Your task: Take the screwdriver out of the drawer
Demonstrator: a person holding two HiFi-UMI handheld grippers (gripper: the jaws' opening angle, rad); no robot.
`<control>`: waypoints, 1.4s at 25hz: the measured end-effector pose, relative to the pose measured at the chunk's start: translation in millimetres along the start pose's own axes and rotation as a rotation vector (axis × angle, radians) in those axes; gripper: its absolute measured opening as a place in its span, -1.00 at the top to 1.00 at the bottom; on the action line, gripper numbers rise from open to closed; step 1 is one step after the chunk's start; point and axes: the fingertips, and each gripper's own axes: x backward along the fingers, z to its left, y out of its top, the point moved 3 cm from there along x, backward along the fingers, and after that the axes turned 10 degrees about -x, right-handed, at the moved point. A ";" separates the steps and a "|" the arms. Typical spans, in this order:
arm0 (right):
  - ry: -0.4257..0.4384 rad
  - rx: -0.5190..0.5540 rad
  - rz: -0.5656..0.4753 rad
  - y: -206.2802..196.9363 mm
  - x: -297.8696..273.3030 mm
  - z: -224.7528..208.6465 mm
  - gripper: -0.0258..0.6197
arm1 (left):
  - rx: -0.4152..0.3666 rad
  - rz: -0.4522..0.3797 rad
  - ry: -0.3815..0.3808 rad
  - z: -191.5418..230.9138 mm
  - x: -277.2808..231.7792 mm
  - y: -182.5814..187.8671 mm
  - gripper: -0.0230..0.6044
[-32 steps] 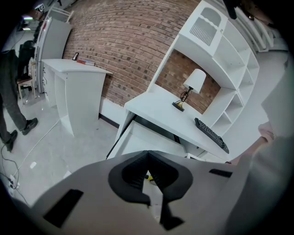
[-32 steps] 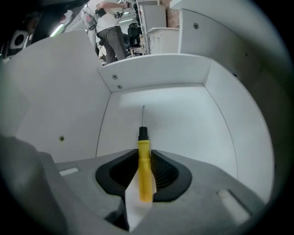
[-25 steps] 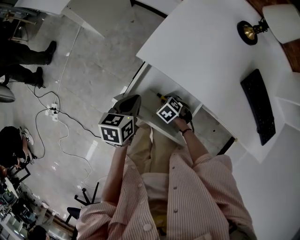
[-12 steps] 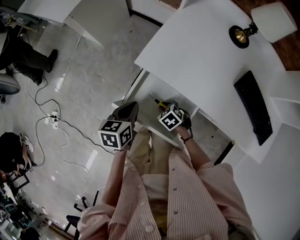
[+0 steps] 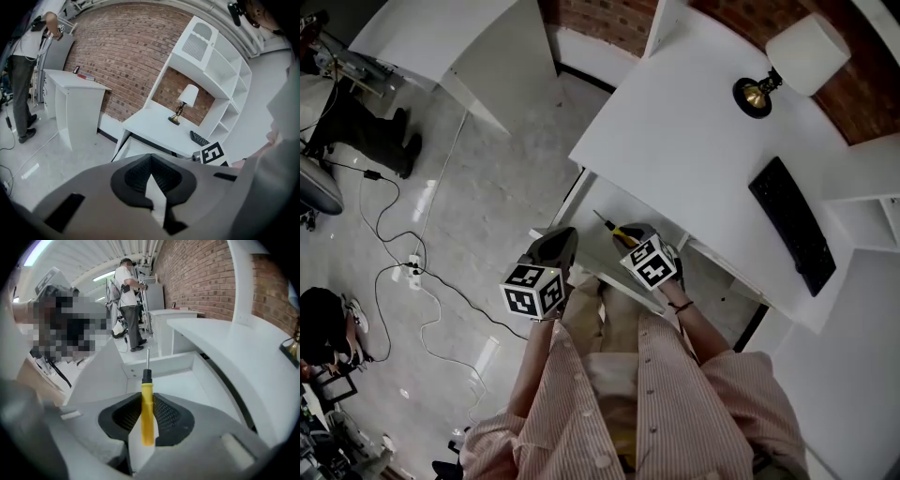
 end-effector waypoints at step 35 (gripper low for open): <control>0.019 -0.231 -0.708 115.1 168.6 29.7 0.67 | -0.209 -0.337 0.076 -12.6 93.3 92.0 0.93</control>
